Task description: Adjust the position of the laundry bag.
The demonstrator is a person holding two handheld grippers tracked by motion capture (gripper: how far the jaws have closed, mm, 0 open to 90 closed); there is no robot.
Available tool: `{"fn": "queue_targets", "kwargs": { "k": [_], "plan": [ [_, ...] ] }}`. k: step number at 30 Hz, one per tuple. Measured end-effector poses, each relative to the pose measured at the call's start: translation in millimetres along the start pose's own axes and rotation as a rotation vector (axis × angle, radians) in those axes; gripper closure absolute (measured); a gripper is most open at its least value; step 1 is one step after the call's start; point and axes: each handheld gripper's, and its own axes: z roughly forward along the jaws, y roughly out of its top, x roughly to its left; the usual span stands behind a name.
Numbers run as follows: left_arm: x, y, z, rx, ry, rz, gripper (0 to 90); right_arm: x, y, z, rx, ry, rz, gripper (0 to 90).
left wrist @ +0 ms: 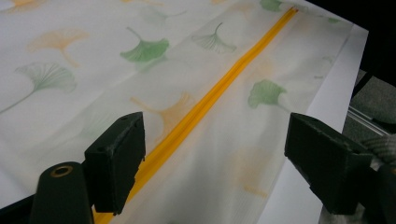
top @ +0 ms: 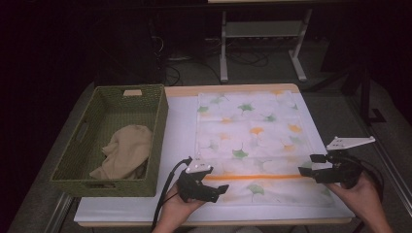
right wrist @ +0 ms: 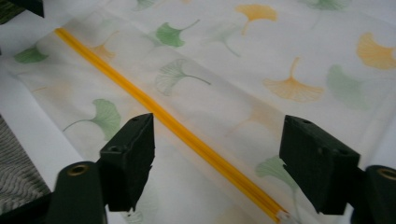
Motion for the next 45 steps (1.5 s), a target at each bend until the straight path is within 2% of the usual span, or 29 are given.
{"fn": "queue_targets", "kwargs": {
  "k": [1, 2, 3, 4, 5, 8, 9, 10, 11, 12, 13, 14, 15, 17, 18, 19, 20, 21, 22, 25, 26, 30, 34, 40, 45],
  "plan": [
    [-5.2, 8.7, 3.8, -0.009, -0.007, 0.015, 20.3, -2.0, 0.5, -0.7, -0.002, -0.002, 0.009, 29.8],
    [-5.2, 8.7, 3.8, -0.009, -0.007, 0.015, 20.5, -2.0, 0.5, -0.7, -0.002, -0.002, 0.009, 29.8],
    [-10.8, 18.0, 8.5, -0.009, -0.014, 0.028, 21.1, -5.7, 1.1, -1.3, 0.014, -0.013, 0.021, 30.9],
    [-10.8, 18.0, 8.5, -0.009, -0.014, 0.028, 21.7, -5.7, 1.1, -1.3, 0.014, -0.013, 0.021, 30.9],
    [-15.7, 27.6, 14.3, -0.004, -0.025, 0.031, 21.9, -8.8, -0.3, -1.6, 0.027, -0.03, 0.029, 32.6],
    [-20.8, 36.8, 21.2, -0.004, -0.042, 0.036, 22.4, -11.2, -3.7, -1.1, 0.044, -0.038, 0.046, 34.2],
    [-26.4, 44.9, 29.1, 0.002, -0.052, 0.049, 22.8, -14.2, -7.7, -0.6, 0.061, -0.043, 0.057, 36.1],
    [-26.4, 44.9, 29.1, 0.002, -0.052, 0.049, 23.0, -14.2, -7.7, -0.6, 0.061, -0.043, 0.057, 36.1],
    [-31.8, 52.0, 38.4, 0.011, -0.068, 0.049, 23.3, -17.5, -11.3, -0.8, 0.071, -0.05, 0.067, 38.3],
    [-31.8, 52.0, 38.4, 0.011, -0.068, 0.049, 23.3, -17.5, -11.3, -0.8, 0.071, -0.05, 0.067, 38.3],
    [-36.9, 58.2, 48.1, 0.022, -0.073, 0.064, 23.3, -22.5, -14.2, -1.2, 0.084, -0.064, 0.085, 39.7],
    [-36.9, 58.2, 48.1, 0.022, -0.073, 0.064, 23.4, -22.5, -14.2, -1.2, 0.084, -0.064, 0.085, 39.7],
    [-41.9, 63.5, 58.4, 0.027, -0.084, 0.064, 23.4, -27.4, -17.3, -2.1, 0.085, -0.067, 0.1, 42.1],
    [-46.4, 68.0, 68.4, 0.033, -0.096, 0.066, 23.8, -31.9, -20.3, -2.9, 0.089, -0.071, 0.117, 43.5],
    [-46.4, 68.0, 68.4, 0.033, -0.096, 0.066, 23.8, -31.9, -20.3, -2.9, 0.089, -0.071, 0.117, 43.5],
    [-51.1, 72.6, 79.0, 0.048, -0.108, 0.07, 24.1, -36.1, -23.1, -3.8, 0.095, -0.077, 0.134, 45.5],
    [-51.1, 72.6, 79.0, 0.048, -0.108, 0.07, 25.2, -36.1, -23.1, -3.8, 0.095, -0.077, 0.134, 45.5],
    [-55.3, 77.2, 89.6, 0.07, -0.109, 0.081, 25.8, -40.1, -25.4, -4.0, 0.098, -0.065, 0.171, 46.2],
    [-55.3, 77.2, 89.6, 0.07, -0.109, 0.081, 25.8, -42.0, -26.3, -4.0, 0.102, -0.062, 0.176, 46.9],
    [-61.5, 85.9, 107.2, 0.084, -0.121, 0.08, 26.7, -45.6, -27.7, -3.9, 0.111, -0.062, 0.186, 49.3],
    [-61.5, 85.9, 107.2, 0.084, -0.121, 0.08, 28.7, -45.6, -27.7, -3.9, 0.111, -0.062, 0.186, 49.3],
    [-68.4, 96.2, 123.9, 0.095, -0.139, 0.059, 31.3, -49.7, -28.7, -3.2, 0.127, -0.078, 0.198, 52.0],
    [-76.0, 104.5, 143.1, 0.135, -0.149, 0.06, 34.9, -54.4, -32.5, -0.8, 0.153, -0.082, 0.22, 56.6],
    [-86.0, 107.0, 162.7, 0.155, -0.174, 0.071, 42.1, -58.5, -36.7, 2.0, 0.191, -0.077, 0.264, 64.1],
    [-87.3, 107.2, 178.2, 0.182, -0.202, 0.038, 48.3, -62.3, -41.5, 5.1, 0.226, -0.057, 0.314, 68.4]
  ]
}}
